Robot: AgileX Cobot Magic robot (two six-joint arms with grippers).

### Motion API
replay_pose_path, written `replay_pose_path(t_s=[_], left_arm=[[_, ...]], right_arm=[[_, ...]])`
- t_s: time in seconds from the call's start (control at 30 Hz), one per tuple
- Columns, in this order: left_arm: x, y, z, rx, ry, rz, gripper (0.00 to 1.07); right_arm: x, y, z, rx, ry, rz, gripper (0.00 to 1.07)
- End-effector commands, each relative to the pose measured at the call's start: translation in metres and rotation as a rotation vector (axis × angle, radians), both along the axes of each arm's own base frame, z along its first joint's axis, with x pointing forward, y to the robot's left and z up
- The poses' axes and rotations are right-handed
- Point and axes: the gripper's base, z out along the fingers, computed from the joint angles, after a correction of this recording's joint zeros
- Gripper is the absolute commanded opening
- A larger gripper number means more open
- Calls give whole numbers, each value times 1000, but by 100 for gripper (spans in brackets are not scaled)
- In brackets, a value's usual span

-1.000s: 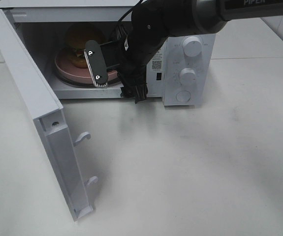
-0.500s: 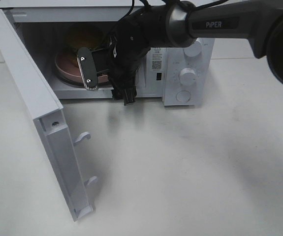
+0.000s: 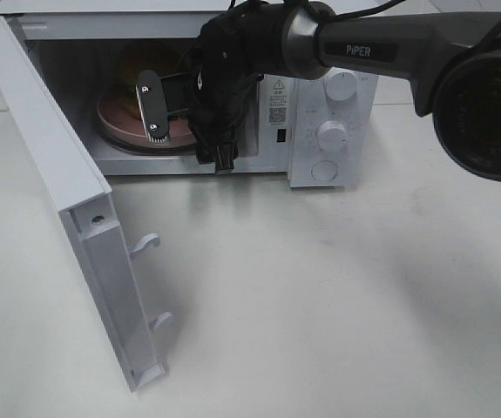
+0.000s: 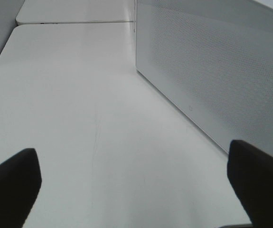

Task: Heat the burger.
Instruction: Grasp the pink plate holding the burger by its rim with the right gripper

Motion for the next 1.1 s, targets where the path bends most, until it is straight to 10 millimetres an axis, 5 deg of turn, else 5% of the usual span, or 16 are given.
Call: replay_pose_path(t_s=[0.03, 0.2, 0.5, 1.1], left_arm=[[-3, 0, -1, 1, -21, 3, 100], [-3, 0, -1, 1, -21, 3, 100], [-3, 0, -1, 1, -21, 3, 100], [-3, 0, -1, 1, -21, 3, 100]], right_arm=[[4, -5, -4, -10, 16, -3, 77], [4, -5, -4, -11, 15, 0, 62], [4, -5, -4, -17, 5, 18, 0], [-2, 0, -6, -80, 27, 218, 0]])
